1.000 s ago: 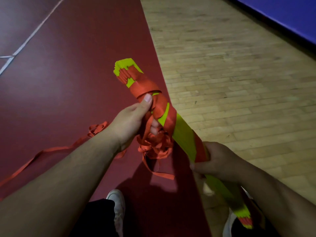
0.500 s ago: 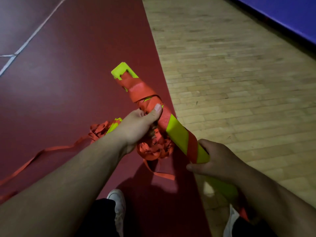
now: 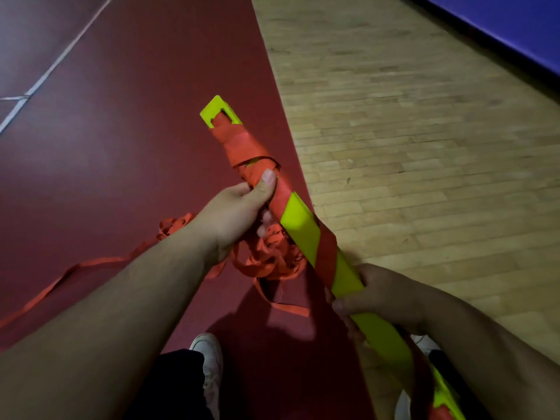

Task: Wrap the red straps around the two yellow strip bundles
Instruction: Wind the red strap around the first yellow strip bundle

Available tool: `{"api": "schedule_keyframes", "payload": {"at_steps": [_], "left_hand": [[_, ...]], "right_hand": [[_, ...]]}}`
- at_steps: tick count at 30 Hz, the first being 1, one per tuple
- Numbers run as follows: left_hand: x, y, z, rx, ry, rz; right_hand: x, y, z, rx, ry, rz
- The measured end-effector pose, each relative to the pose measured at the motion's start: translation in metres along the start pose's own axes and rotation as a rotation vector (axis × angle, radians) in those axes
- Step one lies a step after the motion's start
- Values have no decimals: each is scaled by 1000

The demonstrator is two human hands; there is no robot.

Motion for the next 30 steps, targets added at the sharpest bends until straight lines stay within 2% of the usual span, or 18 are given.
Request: {"api": "schedule_keyframes", "payload": {"at_steps": [4, 8, 13, 15, 17, 25, 30], "left_hand": [[2, 4, -8, 70, -321, 21], [-10, 8, -10, 94, -271, -28], [-19, 8, -23, 97, -214, 14], [-21, 8, -22, 76, -130, 22], [-18, 10, -18, 96, -56, 12], [-6, 6, 3, -65, -27, -214], [-5, 6, -1, -63, 51, -116]], "right_hand": [[-1, 1, -6, 24, 146, 216], [2, 2, -10, 51, 248, 455], [6, 5, -14, 84, 335, 689], [6, 5, -14, 103, 344, 635], [6, 5, -13, 103, 367, 505], [9, 3, -15, 150, 238, 257], [19, 4, -16, 187, 255, 534]]}}
Point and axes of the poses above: each hand's wrist, its own y-axis away from the middle knuckle, its own x-axis out of the back of the hand, z = x × y, the point moved 5 cm from there along -y, towards the middle knuckle, and after that the axes turned 14 degrees about -x, right-handed, at the moved point
